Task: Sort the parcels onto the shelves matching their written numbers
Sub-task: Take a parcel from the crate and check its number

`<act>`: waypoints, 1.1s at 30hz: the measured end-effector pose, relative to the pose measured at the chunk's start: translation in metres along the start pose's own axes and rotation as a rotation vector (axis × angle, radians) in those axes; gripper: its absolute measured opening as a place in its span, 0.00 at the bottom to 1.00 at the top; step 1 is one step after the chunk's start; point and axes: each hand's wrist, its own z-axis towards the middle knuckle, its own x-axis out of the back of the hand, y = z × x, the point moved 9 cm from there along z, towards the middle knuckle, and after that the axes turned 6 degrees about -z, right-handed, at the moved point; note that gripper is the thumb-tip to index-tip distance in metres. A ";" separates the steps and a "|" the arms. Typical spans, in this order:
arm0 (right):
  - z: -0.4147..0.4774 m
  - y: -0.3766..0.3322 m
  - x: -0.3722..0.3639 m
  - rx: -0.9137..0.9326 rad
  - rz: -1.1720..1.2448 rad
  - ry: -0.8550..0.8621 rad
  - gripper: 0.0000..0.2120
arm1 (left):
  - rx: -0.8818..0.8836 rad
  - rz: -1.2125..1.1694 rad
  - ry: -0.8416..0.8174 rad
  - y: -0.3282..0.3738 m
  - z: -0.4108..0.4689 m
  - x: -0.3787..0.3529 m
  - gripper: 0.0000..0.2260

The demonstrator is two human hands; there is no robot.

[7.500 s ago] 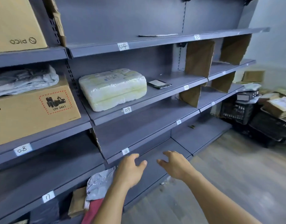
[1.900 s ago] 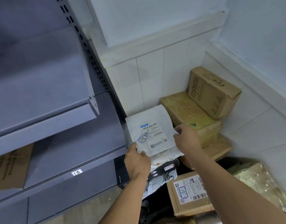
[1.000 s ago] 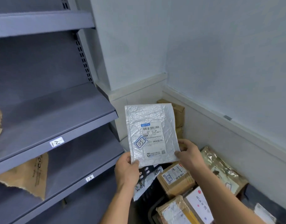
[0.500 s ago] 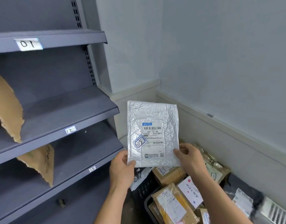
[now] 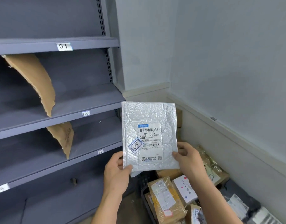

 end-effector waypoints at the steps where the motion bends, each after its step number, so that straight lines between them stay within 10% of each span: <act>1: -0.004 -0.004 -0.002 0.009 0.008 -0.014 0.12 | 0.008 -0.008 0.013 0.000 -0.007 0.005 0.24; 33: -0.247 -0.173 -0.391 0.390 0.016 -0.598 0.23 | -0.087 -0.146 0.679 -0.058 -0.165 0.467 0.22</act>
